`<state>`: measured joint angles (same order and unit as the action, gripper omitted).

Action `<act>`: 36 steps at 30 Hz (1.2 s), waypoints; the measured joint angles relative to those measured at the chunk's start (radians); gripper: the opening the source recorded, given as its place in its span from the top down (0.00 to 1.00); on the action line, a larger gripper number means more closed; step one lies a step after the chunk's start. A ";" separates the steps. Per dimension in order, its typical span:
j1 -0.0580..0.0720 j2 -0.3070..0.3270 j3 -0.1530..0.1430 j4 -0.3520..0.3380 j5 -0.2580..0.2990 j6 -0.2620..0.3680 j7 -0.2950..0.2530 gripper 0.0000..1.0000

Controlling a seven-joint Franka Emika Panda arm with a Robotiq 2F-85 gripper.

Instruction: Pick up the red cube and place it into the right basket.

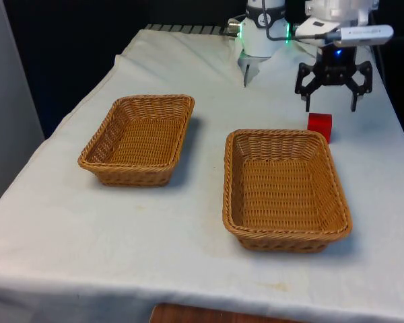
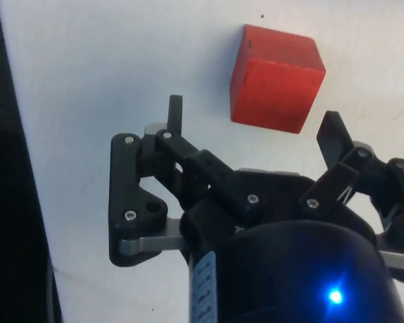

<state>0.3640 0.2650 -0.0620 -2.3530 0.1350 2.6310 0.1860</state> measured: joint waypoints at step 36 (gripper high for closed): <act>-0.016 0.055 -0.026 0.002 0.000 0.018 0.007 0.00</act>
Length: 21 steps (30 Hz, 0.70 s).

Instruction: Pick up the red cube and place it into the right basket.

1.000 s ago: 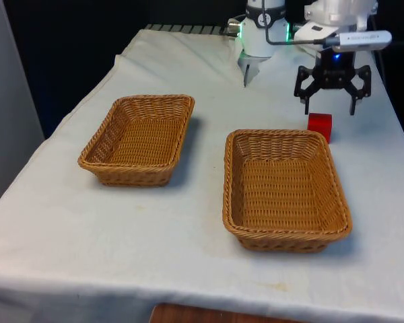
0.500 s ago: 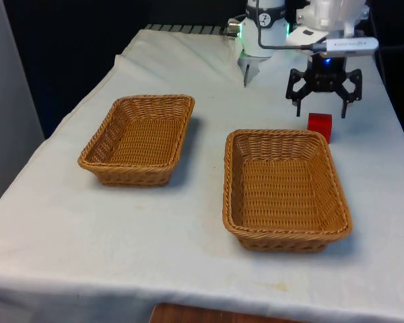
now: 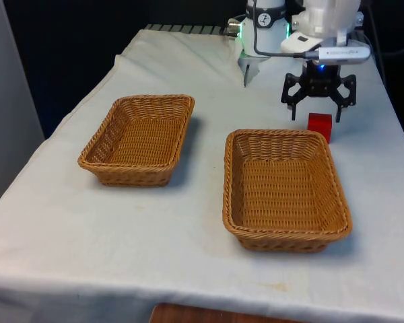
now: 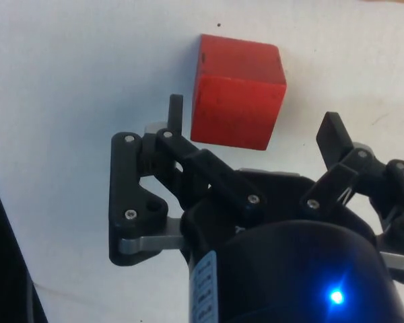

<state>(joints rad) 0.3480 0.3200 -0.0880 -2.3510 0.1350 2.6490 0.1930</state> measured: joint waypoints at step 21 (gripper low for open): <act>0.000 0.074 0.002 0.053 0.011 0.013 0.009 0.86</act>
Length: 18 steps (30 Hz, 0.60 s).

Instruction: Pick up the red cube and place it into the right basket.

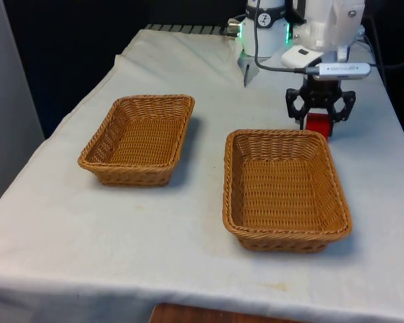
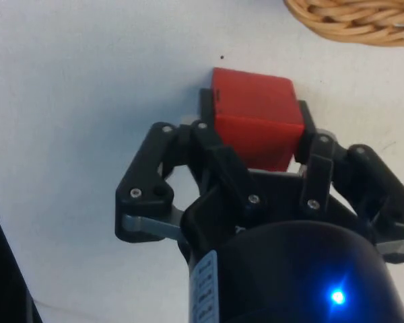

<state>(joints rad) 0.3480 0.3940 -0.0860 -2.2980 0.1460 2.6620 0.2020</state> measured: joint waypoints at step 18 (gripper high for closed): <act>0.000 -0.054 0.000 -0.032 -0.001 -0.018 -0.001 0.97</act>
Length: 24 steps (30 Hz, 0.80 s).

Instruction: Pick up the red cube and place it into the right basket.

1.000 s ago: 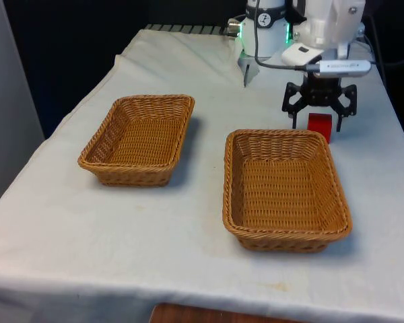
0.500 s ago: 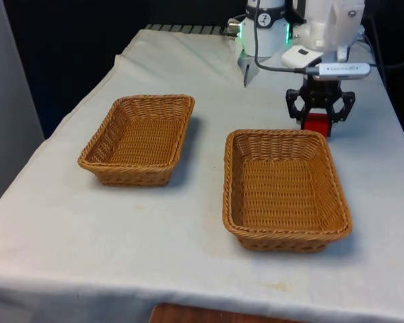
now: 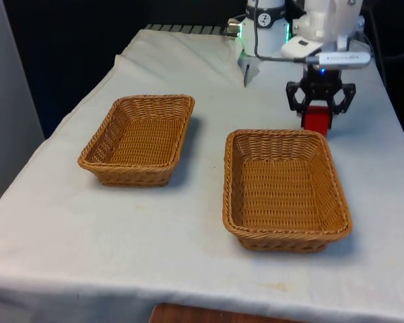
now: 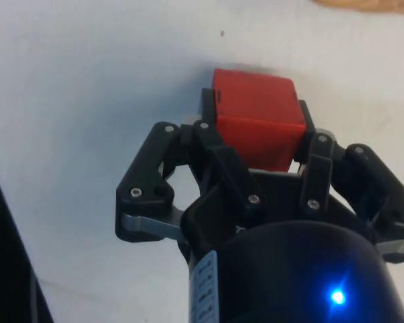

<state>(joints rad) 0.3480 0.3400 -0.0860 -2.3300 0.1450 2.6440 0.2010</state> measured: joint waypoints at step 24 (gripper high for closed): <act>-0.004 -0.225 -0.030 -0.010 -0.017 -0.193 -0.023 0.97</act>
<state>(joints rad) 0.3440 0.1150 -0.1160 -2.3400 0.1280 2.4510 0.1780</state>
